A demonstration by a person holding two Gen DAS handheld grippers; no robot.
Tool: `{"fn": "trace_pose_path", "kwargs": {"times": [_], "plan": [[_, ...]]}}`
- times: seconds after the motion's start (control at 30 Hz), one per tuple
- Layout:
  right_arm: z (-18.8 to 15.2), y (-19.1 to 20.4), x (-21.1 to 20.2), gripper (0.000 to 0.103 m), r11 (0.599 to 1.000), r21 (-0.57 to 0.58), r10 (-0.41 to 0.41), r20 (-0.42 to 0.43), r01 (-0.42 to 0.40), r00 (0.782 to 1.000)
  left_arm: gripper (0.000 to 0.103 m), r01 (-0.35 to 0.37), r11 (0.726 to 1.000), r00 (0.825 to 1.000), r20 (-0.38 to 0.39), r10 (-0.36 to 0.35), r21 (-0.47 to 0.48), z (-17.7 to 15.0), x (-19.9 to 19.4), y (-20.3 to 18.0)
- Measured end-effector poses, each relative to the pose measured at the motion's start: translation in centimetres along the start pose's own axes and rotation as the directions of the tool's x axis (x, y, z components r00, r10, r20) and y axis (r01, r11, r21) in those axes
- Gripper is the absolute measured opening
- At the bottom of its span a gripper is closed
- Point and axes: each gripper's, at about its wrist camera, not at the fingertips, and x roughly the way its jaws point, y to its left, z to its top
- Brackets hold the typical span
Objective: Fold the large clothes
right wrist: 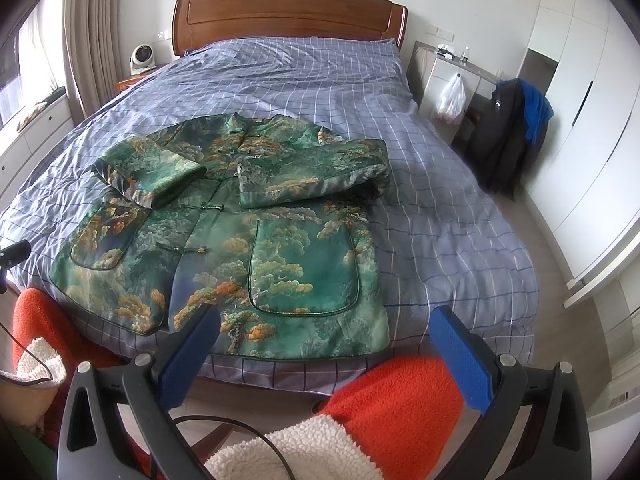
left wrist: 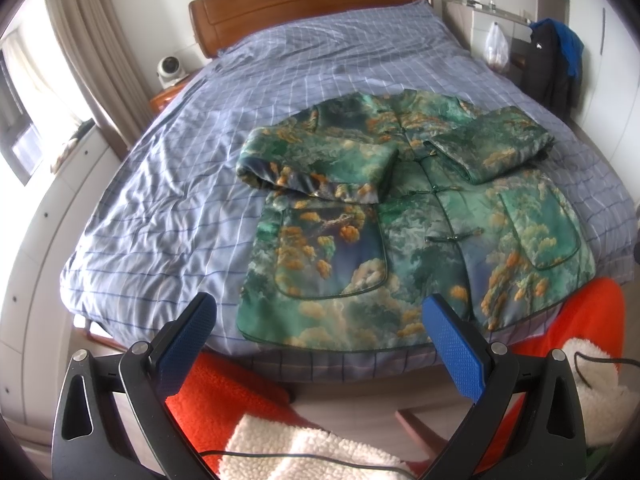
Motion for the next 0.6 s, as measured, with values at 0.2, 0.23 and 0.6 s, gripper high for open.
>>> {"fn": "trace_pose_path", "kwargs": {"times": [0.2,0.23,0.6], "plan": [[0.07,0.07,0.00,0.103,1.000,-0.001,-0.001,0.000,0.001,1.000,0.103,0.001,1.000,1.000,-0.002,-0.001,0.001,0.01,-0.01,0.00],[0.06,0.06,-0.01,0.103,1.000,-0.002,-0.001,0.001,0.001,1.000,0.103,0.002,1.000,1.000,-0.002,-0.002,0.001,0.00,0.00,-0.01],[0.18,0.22,0.06,0.103,1.000,-0.003,-0.001,-0.003,0.001,1.000,0.103,0.002,1.000,1.000,-0.002,-0.002,0.001,0.05,0.00,0.01]]}}
